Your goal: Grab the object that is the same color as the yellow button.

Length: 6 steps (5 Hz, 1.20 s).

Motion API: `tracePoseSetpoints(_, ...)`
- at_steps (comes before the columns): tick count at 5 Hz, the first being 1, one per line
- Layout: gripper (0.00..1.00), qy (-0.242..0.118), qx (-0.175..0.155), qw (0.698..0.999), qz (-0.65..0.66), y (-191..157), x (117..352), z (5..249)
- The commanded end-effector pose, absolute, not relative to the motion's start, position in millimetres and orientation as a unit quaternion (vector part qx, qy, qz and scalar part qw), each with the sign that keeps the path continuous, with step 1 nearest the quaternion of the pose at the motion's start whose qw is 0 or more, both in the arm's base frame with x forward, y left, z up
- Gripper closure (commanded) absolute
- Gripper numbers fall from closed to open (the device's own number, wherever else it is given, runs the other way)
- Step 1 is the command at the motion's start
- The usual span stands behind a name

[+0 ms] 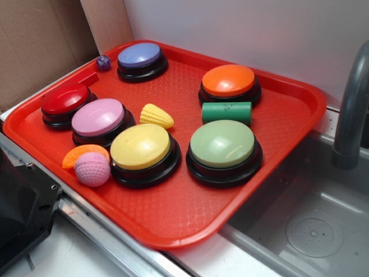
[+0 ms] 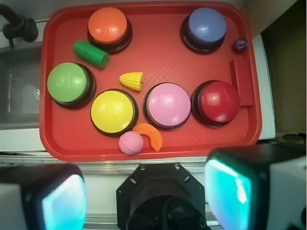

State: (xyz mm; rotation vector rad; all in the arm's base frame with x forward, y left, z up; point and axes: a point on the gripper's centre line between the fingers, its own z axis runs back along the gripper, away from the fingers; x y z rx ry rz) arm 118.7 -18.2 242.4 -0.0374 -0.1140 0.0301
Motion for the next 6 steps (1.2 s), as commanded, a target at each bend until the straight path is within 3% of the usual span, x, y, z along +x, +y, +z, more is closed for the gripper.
tracePoseSetpoints(1,0.00,-0.057,-0.019,0.998,0.015,-18,119,242)
tracePoseSetpoints(3,0.00,-0.074,-0.021,0.997,0.002,-21,157,185)
tracePoseSetpoints(5,0.00,-0.042,0.002,0.998,0.050,-32,210,119)
tracePoseSetpoints(6,0.00,-0.050,0.005,0.997,0.054,-32,227,95)
